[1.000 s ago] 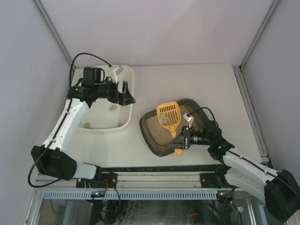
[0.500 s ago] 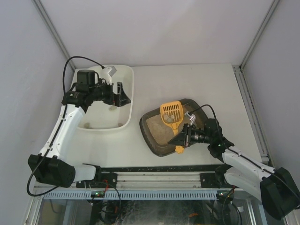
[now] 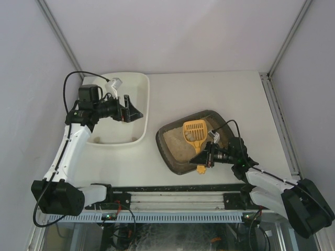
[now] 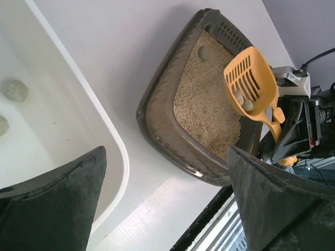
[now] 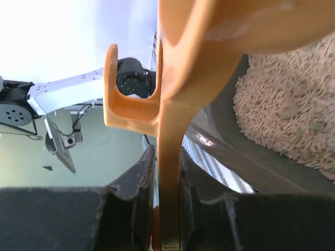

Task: Clean the litter box

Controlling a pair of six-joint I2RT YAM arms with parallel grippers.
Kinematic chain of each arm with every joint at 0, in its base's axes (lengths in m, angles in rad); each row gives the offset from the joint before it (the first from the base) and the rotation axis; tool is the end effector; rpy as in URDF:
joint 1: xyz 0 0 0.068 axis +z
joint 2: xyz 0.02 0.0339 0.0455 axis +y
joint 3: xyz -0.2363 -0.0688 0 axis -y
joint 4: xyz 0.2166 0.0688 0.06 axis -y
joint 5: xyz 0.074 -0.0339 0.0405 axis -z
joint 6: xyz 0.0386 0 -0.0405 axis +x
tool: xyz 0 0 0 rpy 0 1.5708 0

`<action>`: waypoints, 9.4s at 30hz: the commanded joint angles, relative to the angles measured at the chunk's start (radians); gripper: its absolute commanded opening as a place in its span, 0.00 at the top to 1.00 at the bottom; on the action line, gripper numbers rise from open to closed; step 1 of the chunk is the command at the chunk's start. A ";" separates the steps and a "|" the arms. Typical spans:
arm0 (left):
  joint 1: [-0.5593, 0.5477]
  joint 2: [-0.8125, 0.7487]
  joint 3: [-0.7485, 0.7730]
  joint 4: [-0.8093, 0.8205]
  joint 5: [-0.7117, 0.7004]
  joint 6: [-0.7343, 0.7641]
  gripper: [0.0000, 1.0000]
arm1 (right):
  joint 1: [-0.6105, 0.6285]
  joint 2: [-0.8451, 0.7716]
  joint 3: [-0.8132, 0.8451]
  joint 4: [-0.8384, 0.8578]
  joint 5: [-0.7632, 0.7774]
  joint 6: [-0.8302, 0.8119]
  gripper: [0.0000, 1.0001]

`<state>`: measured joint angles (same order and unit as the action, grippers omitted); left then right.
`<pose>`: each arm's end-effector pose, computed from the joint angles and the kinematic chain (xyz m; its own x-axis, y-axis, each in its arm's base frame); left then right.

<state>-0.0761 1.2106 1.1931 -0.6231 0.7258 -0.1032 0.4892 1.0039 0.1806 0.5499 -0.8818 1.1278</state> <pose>0.2342 -0.0435 0.3294 -0.6533 -0.0275 -0.7566 0.5229 0.7063 -0.4772 0.1442 0.1105 0.1682 -0.9648 0.1371 -0.2244 -0.1939 0.2055 0.9593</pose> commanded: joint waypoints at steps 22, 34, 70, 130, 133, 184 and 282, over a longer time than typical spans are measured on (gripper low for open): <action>0.003 -0.081 -0.013 -0.023 -0.075 0.071 0.00 | 0.044 -0.010 0.089 -0.086 0.061 -0.116 1.00; 0.368 0.191 0.365 -0.433 0.235 0.175 0.00 | 0.079 0.302 0.684 -0.555 -0.021 -0.393 1.00; 0.727 0.289 0.303 -0.609 0.133 0.258 0.00 | 0.737 1.332 2.048 -1.635 1.668 -1.037 1.00; -0.602 1.158 1.031 -0.251 -0.551 0.362 0.45 | -0.155 -0.211 0.734 -1.590 0.581 -0.406 1.00; -0.602 1.123 0.955 -0.246 -0.559 0.335 0.55 | -0.158 -0.180 0.734 -1.585 0.570 -0.432 1.00; -0.600 0.350 0.106 -0.033 -0.769 -0.552 0.92 | 0.241 0.627 0.996 -1.325 0.193 -0.110 1.00; -0.539 0.328 0.036 0.128 -0.538 -0.638 0.00 | 0.473 0.767 1.111 -1.622 1.130 -0.541 1.00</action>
<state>-0.6239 1.5940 1.1099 -0.5182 0.1272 -0.7719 0.9623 1.8053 1.3201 -1.1294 0.2604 0.5972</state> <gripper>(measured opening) 0.994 0.169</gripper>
